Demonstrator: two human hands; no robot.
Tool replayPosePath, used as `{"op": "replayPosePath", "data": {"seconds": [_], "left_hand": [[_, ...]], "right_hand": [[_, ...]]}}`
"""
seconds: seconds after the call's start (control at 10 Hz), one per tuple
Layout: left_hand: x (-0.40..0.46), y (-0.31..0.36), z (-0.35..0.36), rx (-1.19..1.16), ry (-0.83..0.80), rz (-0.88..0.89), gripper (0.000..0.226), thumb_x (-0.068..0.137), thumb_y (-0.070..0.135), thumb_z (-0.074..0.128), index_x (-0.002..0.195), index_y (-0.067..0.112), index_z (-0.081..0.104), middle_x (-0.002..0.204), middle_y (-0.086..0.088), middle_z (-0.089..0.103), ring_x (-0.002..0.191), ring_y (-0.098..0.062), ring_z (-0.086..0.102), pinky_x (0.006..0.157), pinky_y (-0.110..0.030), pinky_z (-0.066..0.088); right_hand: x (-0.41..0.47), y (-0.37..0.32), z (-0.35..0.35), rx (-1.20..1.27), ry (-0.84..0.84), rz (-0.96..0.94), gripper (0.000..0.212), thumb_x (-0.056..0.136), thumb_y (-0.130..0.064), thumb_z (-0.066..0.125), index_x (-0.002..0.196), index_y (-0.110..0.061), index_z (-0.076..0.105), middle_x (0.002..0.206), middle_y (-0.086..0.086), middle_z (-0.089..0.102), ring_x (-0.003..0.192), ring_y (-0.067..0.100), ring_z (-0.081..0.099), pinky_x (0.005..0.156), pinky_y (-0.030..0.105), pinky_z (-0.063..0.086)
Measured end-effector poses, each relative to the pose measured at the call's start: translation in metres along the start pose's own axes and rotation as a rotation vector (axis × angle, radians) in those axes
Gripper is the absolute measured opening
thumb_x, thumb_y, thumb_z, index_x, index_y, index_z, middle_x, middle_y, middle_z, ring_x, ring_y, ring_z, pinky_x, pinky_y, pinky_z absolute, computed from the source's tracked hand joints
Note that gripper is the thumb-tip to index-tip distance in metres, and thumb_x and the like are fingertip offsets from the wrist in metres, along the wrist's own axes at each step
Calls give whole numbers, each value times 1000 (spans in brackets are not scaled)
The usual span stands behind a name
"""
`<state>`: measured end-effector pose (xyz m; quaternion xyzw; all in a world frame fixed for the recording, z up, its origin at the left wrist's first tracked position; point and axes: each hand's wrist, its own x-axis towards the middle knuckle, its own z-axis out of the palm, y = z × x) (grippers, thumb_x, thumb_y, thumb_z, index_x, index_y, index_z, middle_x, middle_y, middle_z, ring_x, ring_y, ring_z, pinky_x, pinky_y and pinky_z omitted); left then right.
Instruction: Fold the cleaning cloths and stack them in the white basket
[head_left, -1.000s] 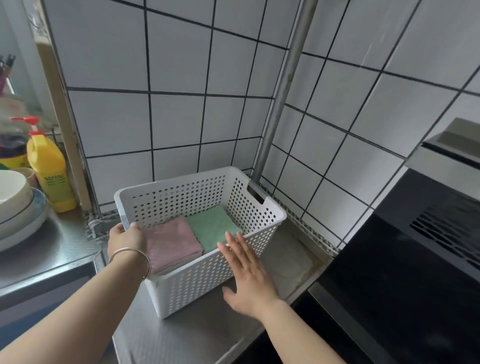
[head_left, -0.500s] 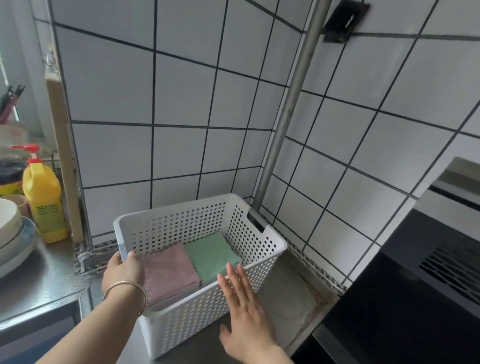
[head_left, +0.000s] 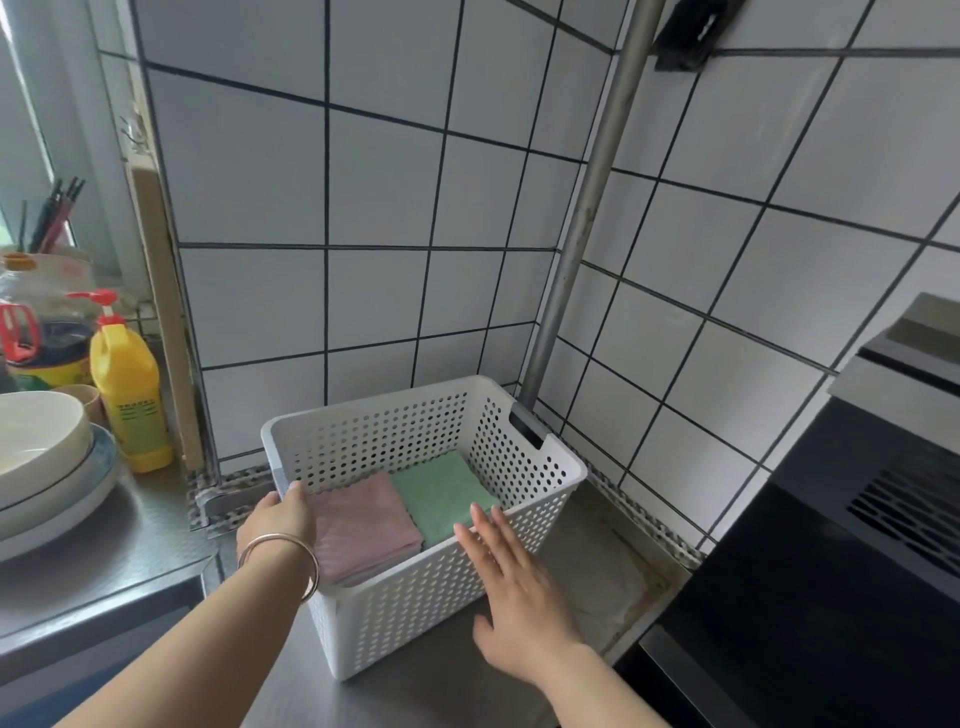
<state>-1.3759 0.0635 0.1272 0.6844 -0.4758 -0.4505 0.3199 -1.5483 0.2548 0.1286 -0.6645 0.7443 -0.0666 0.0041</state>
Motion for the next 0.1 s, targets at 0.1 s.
{"op": "replayPosePath", "data": {"seconds": [0.1], "left_hand": [[-8,9,-14,60,39,-19,43,87,31,49,124,11,54,126,-24,51,115,-40,48,98,-41,37]], "right_hand": [[-8,-9,1,-39,146,-35,76,87,-19,43,147,-37,-1,156,-12,-6,143,9,-8,115,30,5]]}}
